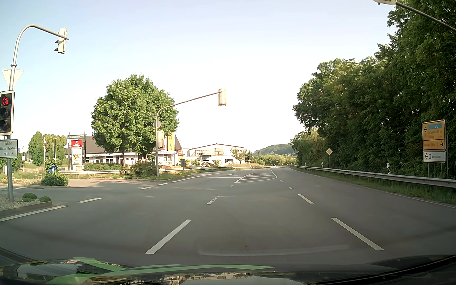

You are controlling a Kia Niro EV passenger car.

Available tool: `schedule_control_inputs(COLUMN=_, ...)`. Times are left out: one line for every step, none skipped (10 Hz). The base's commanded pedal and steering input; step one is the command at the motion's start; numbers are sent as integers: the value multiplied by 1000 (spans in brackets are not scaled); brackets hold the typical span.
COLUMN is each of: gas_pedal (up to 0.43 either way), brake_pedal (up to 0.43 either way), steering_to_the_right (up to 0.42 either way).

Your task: Follow the waypoints while adhering to traffic rules and regulations

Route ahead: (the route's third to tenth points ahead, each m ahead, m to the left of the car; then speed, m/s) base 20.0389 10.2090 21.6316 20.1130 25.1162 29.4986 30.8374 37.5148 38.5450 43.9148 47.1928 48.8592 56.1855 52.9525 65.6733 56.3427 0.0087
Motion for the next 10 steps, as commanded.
schedule_control_inputs(gas_pedal=0, brake_pedal=280, steering_to_the_right=-4)
schedule_control_inputs(gas_pedal=0, brake_pedal=280, steering_to_the_right=-4)
schedule_control_inputs(gas_pedal=0, brake_pedal=280, steering_to_the_right=-4)
schedule_control_inputs(gas_pedal=0, brake_pedal=280, steering_to_the_right=-4)
schedule_control_inputs(gas_pedal=0, brake_pedal=280, steering_to_the_right=-4)
schedule_control_inputs(gas_pedal=0, brake_pedal=280, steering_to_the_right=-4)
schedule_control_inputs(gas_pedal=0, brake_pedal=280, steering_to_the_right=-4)
schedule_control_inputs(gas_pedal=0, brake_pedal=280, steering_to_the_right=-4)
schedule_control_inputs(gas_pedal=0, brake_pedal=280, steering_to_the_right=-4)
schedule_control_inputs(gas_pedal=0, brake_pedal=280, steering_to_the_right=-4)
